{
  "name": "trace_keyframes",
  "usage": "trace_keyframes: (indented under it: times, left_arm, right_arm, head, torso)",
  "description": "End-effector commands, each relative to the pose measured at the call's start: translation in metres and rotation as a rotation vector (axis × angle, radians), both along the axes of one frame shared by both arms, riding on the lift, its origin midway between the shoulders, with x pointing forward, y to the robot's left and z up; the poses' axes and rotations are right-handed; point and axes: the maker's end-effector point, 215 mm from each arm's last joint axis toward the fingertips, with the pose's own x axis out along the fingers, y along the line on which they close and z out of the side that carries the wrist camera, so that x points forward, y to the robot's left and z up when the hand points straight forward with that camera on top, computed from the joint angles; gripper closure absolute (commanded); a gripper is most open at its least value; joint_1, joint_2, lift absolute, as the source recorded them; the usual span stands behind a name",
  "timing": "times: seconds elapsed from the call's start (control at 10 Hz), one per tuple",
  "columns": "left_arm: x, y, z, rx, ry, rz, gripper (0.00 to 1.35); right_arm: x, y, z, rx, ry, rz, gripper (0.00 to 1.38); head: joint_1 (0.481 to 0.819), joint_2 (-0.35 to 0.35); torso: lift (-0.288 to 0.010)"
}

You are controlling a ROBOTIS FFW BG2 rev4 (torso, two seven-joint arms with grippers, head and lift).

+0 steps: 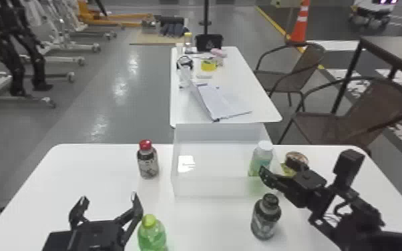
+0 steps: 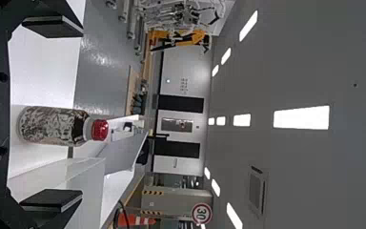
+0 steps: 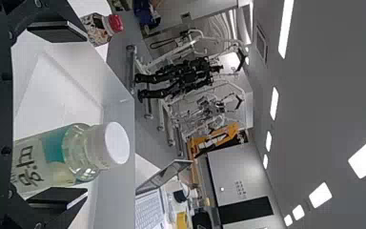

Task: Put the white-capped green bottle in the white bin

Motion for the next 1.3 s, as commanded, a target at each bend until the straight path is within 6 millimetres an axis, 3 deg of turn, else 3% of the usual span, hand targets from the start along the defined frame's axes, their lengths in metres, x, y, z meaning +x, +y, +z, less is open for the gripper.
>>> trace_keyframes:
  times: [0.0,0.4,0.8,1.0,1.2]
  left_arm:
    - [0.001,-0.003,0.001,-0.001,-0.003,-0.002,0.11]
    - [-0.002,-0.004,-0.002,-0.002,0.003,0.002,0.11]
    - [-0.010,-0.005,-0.010,0.002,0.023,0.001,0.11]
    - [-0.010,-0.006,-0.012,0.004,0.027,0.000,0.11]
    - [-0.010,-0.006,-0.013,0.005,0.031,0.002,0.11]
  right_arm:
    - [-0.035,-0.012,-0.025,0.005,0.029,-0.061,0.15]
    - [-0.087,-0.057,-0.044,-0.045,0.037,-0.289,0.15]
    - [-0.113,-0.064,-0.062,-0.083,0.075,-0.345,0.15]
    - [-0.117,-0.062,-0.065,-0.113,0.087,-0.349,0.15]
    - [-0.121,-0.064,-0.054,-0.183,0.061,-0.375,0.15]
  head:
    - [0.549,0.000]
    - [0.549,0.000]
    - [0.549,0.000]
    - [0.549,0.000]
    - [0.549,0.000]
  torso:
    - [-0.100]
    - [-0.100]
    - [-0.100]
    - [-0.100]
    - [-0.100]
